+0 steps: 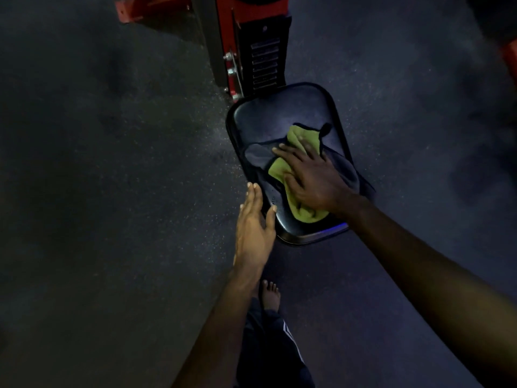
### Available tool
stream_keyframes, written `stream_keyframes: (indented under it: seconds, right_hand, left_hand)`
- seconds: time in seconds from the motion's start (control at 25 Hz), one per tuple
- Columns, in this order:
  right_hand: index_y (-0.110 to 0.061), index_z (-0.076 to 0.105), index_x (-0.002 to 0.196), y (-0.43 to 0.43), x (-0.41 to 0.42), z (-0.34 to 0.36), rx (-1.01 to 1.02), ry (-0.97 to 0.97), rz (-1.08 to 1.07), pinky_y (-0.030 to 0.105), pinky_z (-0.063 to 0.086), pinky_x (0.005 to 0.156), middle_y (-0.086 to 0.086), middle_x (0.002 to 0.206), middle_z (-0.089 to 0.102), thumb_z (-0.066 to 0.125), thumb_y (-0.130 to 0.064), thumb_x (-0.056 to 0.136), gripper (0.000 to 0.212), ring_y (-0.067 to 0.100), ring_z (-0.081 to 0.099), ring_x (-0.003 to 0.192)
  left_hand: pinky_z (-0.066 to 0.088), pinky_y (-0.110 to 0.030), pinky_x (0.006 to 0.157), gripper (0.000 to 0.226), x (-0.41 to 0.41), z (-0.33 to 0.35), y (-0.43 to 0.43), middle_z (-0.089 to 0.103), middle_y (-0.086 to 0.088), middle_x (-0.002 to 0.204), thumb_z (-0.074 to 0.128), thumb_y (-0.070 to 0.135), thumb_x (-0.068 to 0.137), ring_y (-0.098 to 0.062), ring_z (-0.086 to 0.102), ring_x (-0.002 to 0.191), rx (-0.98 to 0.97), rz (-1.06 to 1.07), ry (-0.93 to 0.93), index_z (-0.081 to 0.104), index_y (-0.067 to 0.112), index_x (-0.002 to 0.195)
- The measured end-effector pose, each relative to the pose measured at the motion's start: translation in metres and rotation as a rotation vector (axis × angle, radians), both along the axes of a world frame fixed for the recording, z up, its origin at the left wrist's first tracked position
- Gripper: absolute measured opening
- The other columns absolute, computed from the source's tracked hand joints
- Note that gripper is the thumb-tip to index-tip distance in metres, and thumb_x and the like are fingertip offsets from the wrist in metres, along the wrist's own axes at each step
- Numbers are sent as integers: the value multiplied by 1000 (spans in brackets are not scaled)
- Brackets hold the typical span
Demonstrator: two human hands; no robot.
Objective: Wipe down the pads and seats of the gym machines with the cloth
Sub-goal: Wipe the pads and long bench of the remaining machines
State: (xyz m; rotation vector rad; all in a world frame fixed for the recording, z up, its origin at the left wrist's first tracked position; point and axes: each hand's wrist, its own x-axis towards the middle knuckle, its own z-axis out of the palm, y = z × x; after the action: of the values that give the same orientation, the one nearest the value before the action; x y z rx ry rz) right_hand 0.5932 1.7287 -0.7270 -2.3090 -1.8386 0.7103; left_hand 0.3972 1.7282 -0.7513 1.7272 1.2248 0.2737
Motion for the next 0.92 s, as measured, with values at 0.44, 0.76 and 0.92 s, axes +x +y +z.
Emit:
stream_keyframes:
  seconds: [0.44,0.76,0.92]
  right_hand:
    - [-46,42,150,83,-5,-5,-63,-21,278,62,14,118,-12,166,24,49,-58,100,52,20,1,157]
    - [-37,51,145,128,-24,-14,-65,-107,358,61,16,117,-9,165,28,49,-57,97,52,26,7,157]
    - [-33,47,150,128,-3,-9,-23,-17,298,55,16,119,-11,165,29,45,-54,102,53,20,8,157]
  left_hand:
    - [8,-27,123,63,0,0,8,20,0,164,57,31,101,-8,17,151,21,9,26,30,12,156]
    - [12,-29,125,59,7,4,2,21,2,164,54,26,103,-8,19,151,24,77,50,32,12,156]
    - [16,-33,125,54,16,10,-2,25,1,163,47,30,106,-5,20,150,35,151,71,33,13,155]
